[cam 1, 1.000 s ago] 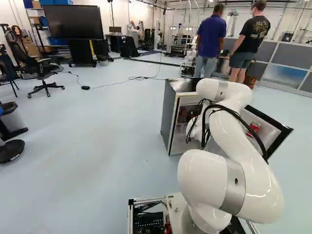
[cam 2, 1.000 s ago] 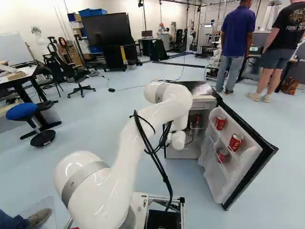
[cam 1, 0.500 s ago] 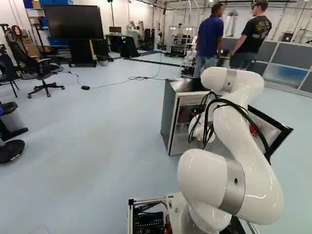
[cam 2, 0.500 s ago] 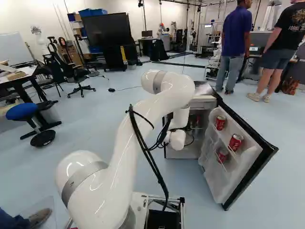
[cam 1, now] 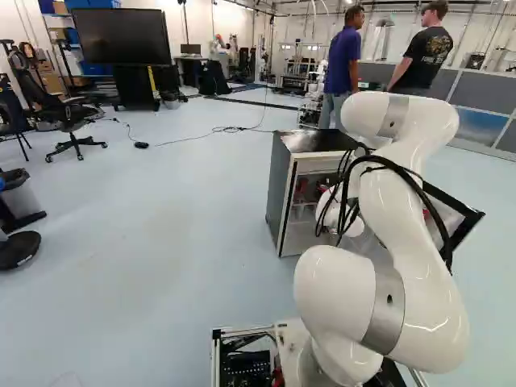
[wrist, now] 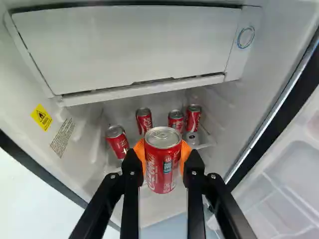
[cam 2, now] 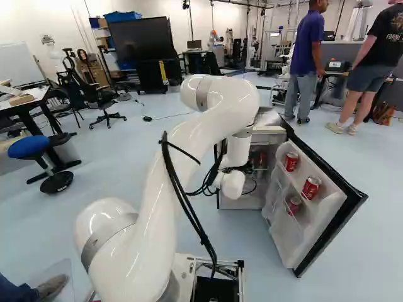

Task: Grab a drink from the fridge

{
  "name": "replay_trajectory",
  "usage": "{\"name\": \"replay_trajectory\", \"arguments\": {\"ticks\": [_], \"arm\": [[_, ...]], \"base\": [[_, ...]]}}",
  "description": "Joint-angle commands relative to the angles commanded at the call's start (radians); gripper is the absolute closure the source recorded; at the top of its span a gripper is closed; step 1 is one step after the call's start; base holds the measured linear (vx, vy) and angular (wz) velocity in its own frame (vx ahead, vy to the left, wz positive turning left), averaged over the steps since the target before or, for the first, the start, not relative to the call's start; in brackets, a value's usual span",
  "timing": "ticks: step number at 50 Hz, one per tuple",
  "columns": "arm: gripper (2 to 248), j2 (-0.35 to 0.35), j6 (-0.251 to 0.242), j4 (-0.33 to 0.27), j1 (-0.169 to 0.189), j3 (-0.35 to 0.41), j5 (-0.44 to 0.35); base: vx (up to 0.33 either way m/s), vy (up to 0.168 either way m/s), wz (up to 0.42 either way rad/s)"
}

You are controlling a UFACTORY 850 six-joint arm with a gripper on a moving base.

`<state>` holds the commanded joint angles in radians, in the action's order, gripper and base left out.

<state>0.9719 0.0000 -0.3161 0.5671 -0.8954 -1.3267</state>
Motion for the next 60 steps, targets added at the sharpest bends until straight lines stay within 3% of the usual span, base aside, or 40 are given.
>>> {"name": "replay_trajectory", "arguments": {"ticks": [27, 60], "arm": [[160, -0.155, 0.0, 0.0, 0.02, 0.17, 0.0], [160, -0.266, 0.0, 0.0, 0.021, 0.229, 0.0]], "base": [[0.0, 0.0, 0.0], [0.0, 0.0, 0.0]]}}
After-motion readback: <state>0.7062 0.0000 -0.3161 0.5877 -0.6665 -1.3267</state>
